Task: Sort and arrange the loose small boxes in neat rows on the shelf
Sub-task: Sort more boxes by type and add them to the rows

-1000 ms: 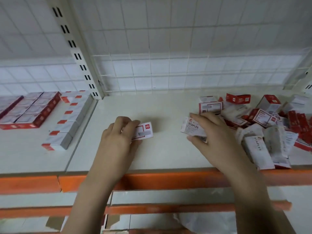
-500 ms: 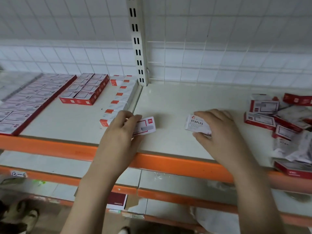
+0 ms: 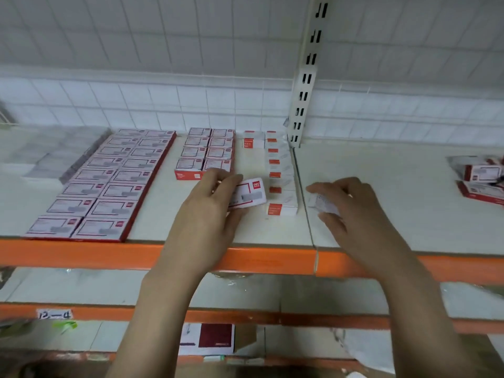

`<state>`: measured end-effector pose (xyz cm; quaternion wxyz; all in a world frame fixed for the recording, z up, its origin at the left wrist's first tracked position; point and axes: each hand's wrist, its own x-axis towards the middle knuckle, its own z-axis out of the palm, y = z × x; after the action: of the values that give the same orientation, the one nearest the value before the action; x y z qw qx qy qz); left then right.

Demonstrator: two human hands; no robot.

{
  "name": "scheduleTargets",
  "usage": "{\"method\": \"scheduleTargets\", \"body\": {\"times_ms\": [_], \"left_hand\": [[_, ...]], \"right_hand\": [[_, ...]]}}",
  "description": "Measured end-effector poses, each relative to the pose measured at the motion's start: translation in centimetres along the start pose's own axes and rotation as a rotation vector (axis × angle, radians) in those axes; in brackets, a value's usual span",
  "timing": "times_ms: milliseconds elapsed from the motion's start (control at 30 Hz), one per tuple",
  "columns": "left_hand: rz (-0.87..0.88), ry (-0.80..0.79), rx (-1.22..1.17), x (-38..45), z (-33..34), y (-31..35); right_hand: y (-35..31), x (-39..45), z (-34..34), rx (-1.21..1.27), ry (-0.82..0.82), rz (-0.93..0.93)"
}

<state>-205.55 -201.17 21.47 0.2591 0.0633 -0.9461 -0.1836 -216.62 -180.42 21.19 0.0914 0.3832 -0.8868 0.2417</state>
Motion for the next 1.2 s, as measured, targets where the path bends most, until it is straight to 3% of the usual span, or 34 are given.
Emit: {"method": "scheduleTargets", "body": {"times_ms": [300, 667, 967, 1200], "left_hand": [[0.038, -0.003, -0.092, -0.1, -1.6, -3.5], [0.006, -0.024, 0.005, 1.3, -1.9, -4.0], [0.029, 0.000, 0.056, 3.5, -2.1, -5.5], [0.003, 0.018, 0.057, 4.4, -3.4, -9.6]], "right_hand": [[-3.5, 0.5, 0.6, -0.040, -0.026, 0.039], [-2.8, 2.9, 1.6, 0.000, -0.041, 0.035], [-2.4, 5.0, 1.2, 0.109, 0.043, 0.084], [-3.7, 7.0, 3.2, 0.030, 0.062, 0.025]]}}
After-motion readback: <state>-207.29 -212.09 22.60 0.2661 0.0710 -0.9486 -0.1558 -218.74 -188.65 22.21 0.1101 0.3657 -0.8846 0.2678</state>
